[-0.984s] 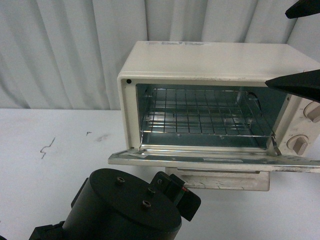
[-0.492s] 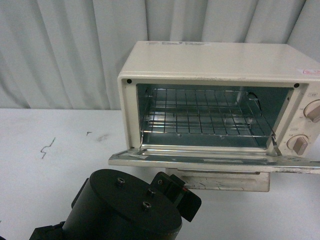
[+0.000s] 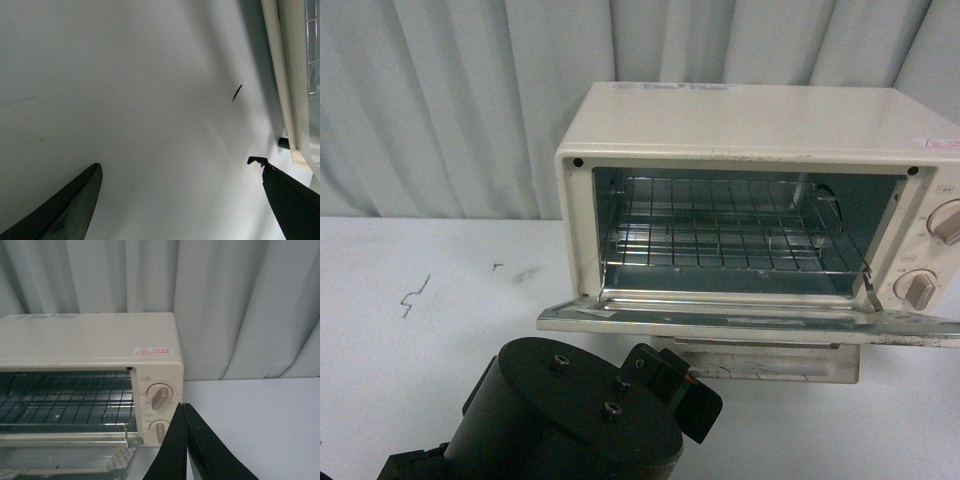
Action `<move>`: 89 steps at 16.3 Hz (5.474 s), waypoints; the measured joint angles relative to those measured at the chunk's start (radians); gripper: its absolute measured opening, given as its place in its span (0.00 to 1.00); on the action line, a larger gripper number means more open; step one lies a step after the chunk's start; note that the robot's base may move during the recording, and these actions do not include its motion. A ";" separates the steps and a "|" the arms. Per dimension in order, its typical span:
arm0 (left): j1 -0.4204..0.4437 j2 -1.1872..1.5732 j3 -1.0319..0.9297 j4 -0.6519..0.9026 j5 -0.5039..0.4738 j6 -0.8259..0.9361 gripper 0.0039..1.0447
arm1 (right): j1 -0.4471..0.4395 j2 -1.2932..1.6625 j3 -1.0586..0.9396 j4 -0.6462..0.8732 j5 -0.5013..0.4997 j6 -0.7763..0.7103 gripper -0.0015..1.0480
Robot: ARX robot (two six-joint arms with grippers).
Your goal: Open oven
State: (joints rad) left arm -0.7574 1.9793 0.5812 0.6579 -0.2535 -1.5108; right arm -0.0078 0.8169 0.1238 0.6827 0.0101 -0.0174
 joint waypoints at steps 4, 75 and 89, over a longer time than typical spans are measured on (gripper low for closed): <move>0.000 0.000 0.000 0.001 0.000 0.000 0.94 | 0.008 -0.127 -0.049 -0.073 -0.008 0.001 0.02; 0.757 -1.771 -0.571 -0.447 0.251 1.493 0.01 | 0.008 -0.814 -0.113 -0.686 -0.010 0.003 0.94; 0.757 -1.974 -0.571 -0.661 0.253 1.493 0.48 | 0.008 -0.814 -0.113 -0.686 -0.010 0.003 0.94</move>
State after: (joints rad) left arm -0.0002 0.0055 0.0101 -0.0032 -0.0002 -0.0174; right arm -0.0002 0.0025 0.0109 -0.0036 0.0002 -0.0147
